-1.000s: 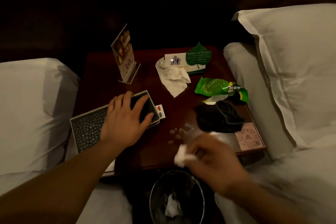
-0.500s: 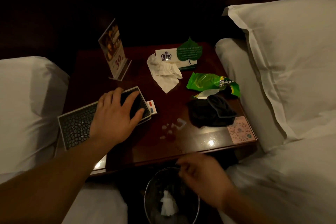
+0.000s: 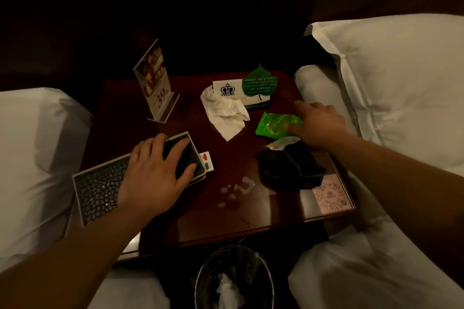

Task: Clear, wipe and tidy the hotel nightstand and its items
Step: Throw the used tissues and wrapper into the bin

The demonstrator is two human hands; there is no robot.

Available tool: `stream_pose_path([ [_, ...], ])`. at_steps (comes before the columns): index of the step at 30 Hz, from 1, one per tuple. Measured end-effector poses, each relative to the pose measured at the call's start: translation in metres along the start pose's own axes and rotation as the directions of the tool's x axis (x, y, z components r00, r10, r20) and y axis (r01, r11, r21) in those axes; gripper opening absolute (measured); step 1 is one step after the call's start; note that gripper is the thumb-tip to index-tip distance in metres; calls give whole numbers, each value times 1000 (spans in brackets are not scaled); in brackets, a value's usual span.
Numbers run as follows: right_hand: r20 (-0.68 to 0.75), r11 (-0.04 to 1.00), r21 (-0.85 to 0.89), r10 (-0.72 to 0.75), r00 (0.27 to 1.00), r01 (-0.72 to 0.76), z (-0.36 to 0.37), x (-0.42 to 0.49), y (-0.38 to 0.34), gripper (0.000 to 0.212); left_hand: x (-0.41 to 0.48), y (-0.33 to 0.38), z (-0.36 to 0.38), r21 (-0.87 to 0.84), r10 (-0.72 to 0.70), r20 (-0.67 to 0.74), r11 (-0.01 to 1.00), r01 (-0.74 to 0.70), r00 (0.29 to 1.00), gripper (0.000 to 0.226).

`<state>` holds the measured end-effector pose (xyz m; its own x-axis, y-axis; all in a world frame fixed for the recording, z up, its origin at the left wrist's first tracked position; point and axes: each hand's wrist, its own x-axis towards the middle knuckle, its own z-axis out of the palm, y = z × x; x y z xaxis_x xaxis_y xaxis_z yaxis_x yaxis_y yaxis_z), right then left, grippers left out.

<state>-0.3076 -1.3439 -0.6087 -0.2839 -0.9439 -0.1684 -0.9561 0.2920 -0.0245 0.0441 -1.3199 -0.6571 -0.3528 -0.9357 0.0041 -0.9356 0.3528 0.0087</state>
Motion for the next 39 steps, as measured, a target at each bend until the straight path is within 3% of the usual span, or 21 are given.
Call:
stream_pose_path([
  [4, 106, 1000, 21, -15, 994, 13, 17, 10, 1, 73, 0, 1, 0, -3, 0, 0, 1000, 0, 1000, 65],
  [11, -150, 985, 148, -63, 987, 86, 23, 4, 1, 35, 1, 0, 1, 1, 4, -7, 1000, -4, 1000, 64],
  [17, -421, 926, 272, -130, 898, 261, -14, -27, -13, 42, 1, 0, 1, 9, -3, -5, 1000, 3, 1000, 65],
  [22, -441, 791, 462, -188, 877, 402, -27, -106, -41, 37, 1, 1, -1, 13, -7, 7, 1000, 7, 1000, 66],
  [25, -314, 722, 568, -253, 915, 395, 0, -160, -54, 40, 0, 1, -1, 10, -5, 9, 1000, 5, 1000, 67],
  [28, -176, 718, 605, -301, 937, 344, 47, -206, -61, 42, 0, 2, 0, 4, -5, -6, 1000, 5, 1000, 66],
  [32, -84, 773, 519, -377, 922, 363, 117, -244, -66, 41, 0, 1, 1, 1, 2, -12, 1000, -2, 1000, 65],
  [36, 218, 861, 478, -310, 926, 175, 178, -255, -64, 52, -1, 2, 1, -4, 0, -24, 1000, 0, 1000, 66],
  [39, 313, 892, 439, -264, 912, 108, 207, -257, -67, 56, -1, 2, 2, -3, -2, -23, 1000, 2, 1000, 65],
])
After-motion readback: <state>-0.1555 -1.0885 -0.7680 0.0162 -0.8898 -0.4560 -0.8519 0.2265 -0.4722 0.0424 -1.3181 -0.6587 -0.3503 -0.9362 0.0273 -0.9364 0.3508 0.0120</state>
